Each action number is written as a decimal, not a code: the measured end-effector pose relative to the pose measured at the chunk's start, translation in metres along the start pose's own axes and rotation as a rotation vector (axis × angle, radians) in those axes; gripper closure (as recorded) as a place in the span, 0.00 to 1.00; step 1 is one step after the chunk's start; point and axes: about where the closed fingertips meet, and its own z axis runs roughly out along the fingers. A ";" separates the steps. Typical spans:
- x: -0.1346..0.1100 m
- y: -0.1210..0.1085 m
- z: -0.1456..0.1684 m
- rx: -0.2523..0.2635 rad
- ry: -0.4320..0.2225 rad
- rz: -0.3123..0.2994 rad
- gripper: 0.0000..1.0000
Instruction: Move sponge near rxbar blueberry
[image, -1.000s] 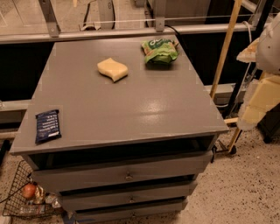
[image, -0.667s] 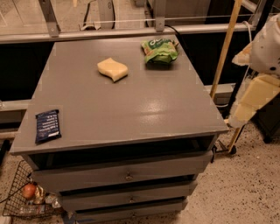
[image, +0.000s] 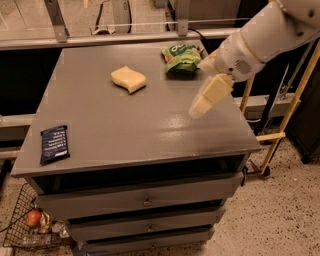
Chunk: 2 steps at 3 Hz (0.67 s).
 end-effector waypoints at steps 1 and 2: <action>-0.041 -0.026 0.049 0.027 -0.113 -0.045 0.00; -0.047 -0.035 0.050 0.060 -0.134 -0.043 0.00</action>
Offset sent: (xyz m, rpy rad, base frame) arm 0.0365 0.0495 -0.0096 0.0908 -0.0630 0.0282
